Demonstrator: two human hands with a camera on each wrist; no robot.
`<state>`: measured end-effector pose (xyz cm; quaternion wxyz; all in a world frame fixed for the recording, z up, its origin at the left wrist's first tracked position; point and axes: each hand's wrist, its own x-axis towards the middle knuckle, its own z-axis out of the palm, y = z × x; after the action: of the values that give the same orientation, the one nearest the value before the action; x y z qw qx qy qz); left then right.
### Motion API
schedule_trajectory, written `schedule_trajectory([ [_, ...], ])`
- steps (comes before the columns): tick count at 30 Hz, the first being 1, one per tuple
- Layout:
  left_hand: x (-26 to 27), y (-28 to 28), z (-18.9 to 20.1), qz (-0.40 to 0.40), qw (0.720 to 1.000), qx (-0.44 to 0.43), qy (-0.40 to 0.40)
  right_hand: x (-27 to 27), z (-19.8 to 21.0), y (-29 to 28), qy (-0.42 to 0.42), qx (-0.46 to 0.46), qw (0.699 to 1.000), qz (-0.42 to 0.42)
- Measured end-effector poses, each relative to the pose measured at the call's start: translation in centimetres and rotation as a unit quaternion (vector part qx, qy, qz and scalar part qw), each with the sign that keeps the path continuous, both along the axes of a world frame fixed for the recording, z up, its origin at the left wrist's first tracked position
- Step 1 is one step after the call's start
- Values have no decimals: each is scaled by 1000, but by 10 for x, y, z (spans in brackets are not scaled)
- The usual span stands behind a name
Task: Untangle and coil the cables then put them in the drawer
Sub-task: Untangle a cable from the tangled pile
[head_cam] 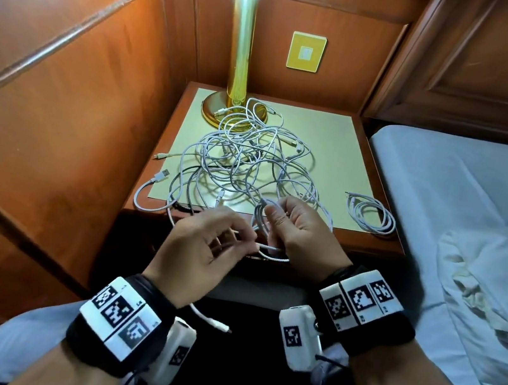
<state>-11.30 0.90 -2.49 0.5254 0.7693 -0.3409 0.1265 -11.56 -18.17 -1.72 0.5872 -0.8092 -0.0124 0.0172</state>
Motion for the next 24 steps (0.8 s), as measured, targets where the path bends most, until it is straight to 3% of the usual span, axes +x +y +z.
schedule_trajectory([
  [4, 9, 8, -7, 91, 995, 9, 32, -2, 3, 7, 49, 28, 998, 28],
  [6, 13, 12, -12, 112, 990, 25, 85, -3, 4, 11, 60, 61, 995, 51],
  [10, 17, 9, -17, 46, 974, -9, 221, -3, 2, 14, 82, 156, 983, 49],
  [16, 15, 1, -16, 9, 954, -104, 281, -4, 1, 19, 85, 201, 976, 4],
  [24, 15, 0, -13, 30, 942, -140, 304, -5, 4, 28, 118, 316, 941, 5],
])
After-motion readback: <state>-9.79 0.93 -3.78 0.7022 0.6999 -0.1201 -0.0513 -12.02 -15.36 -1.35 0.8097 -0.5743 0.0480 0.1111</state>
